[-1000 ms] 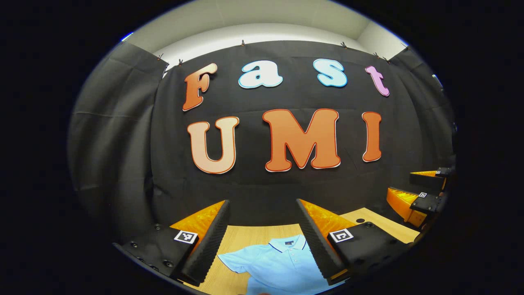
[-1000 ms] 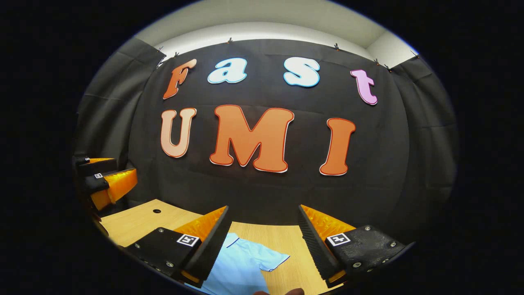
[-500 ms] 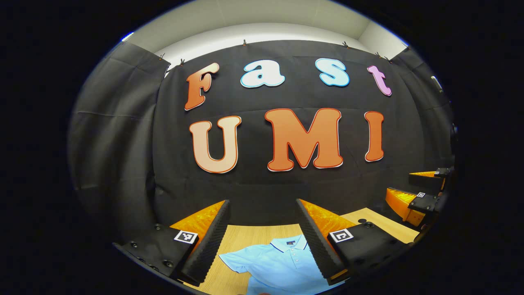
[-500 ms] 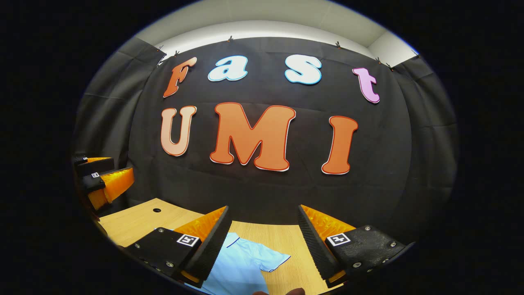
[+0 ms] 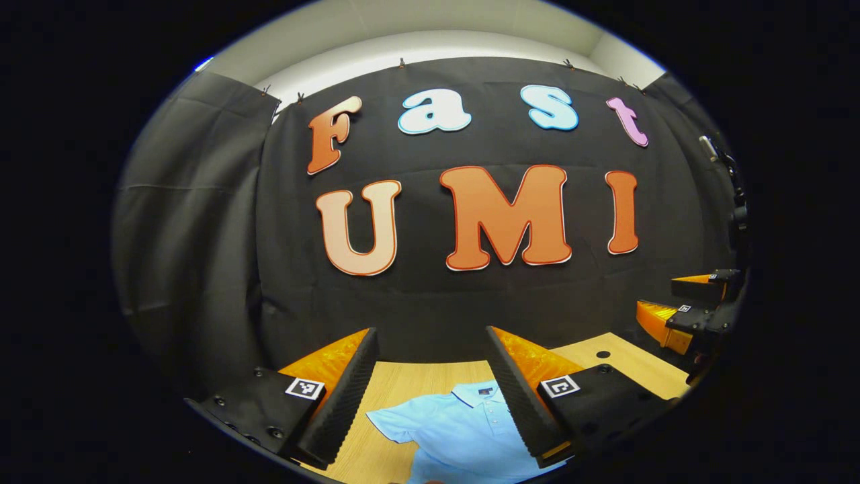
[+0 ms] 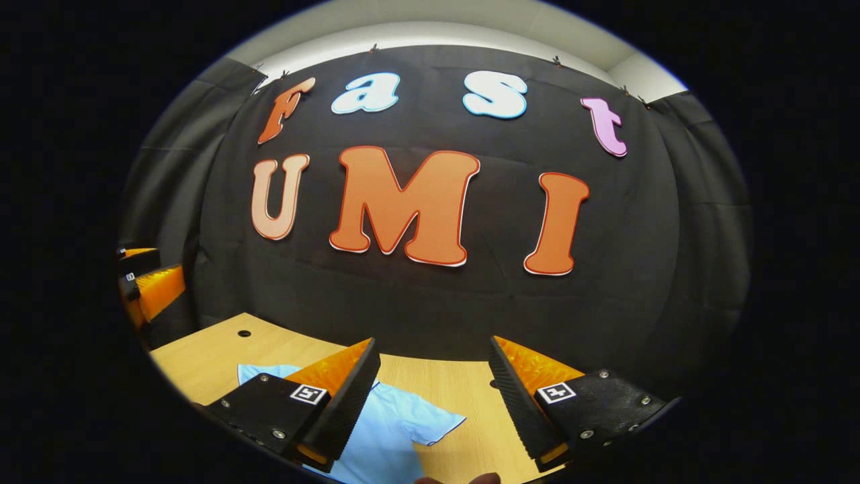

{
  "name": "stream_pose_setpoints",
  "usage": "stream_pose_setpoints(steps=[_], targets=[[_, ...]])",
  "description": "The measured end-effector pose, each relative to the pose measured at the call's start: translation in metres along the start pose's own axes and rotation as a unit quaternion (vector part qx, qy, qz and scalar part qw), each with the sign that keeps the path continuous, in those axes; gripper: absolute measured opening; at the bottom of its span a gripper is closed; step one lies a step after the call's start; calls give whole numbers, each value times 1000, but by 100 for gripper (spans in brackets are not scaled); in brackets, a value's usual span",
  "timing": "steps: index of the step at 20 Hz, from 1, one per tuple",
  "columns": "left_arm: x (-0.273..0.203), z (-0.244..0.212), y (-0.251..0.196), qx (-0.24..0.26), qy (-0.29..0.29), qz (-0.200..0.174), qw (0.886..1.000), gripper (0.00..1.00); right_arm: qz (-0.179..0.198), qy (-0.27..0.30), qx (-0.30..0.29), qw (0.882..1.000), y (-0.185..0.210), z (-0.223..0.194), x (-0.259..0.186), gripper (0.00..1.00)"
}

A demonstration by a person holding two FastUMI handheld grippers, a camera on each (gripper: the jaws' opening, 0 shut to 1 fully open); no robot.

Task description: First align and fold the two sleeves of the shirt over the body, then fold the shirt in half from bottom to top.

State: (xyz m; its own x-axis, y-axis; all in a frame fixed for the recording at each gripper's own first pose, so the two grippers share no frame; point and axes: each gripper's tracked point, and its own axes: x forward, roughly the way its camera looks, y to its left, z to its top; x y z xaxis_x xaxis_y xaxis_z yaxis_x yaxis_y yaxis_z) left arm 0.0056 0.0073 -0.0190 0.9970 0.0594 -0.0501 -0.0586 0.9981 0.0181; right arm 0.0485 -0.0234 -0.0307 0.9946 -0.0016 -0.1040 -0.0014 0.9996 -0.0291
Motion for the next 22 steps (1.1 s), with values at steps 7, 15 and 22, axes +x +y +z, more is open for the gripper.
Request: stream_pose_setpoints(steps=[7, 15, 22], targets=[[2, -19, -1, 14, 27, 22, 999, 100, 17, 93, 16, 995, -8, -49, 41, 98], [-3, -35, -1, 44, 59, 52, 996, 100, 38, 195, 34, 979, -16, -115, 88, 98], [-12, -36, -1, 47, 70, 76, 994, 100, 44, 280, 61, 957, -19, -174, 123, 98]])
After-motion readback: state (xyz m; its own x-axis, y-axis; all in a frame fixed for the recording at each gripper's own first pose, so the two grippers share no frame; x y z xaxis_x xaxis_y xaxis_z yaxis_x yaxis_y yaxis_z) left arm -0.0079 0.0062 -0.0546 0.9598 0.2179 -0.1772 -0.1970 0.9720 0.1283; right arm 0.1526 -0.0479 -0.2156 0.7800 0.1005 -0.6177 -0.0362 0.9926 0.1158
